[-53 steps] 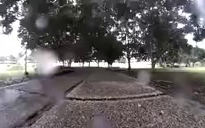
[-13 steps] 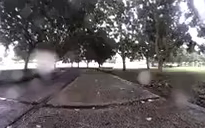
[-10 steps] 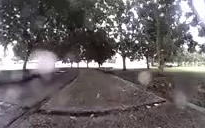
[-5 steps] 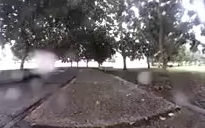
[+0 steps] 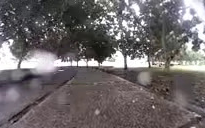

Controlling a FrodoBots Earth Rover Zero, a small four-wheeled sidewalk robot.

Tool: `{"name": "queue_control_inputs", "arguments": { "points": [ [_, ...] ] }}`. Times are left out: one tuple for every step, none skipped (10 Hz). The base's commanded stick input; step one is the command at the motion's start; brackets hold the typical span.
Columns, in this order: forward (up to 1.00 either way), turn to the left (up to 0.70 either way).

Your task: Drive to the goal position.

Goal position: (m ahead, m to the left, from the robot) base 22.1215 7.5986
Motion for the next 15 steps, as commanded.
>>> {"name": "queue_control_inputs", "arguments": {
  "points": [
    [0.7, 0.0],
    [0.7, 0.0],
    [0.7, 0.0],
    [0.7, 0.0],
    [0.7, 0.0],
    [0.7, 0.0],
    [0.7, 0.0],
    [0.7, 0.0],
    [0.7, 0.0],
    [0.7, 0.05],
    [0.7, 0.35],
    [0.7, 0.31],
    [0.7, 0.0],
    [0.7, 0.0],
    [0.7, 0.0]
  ]
}}
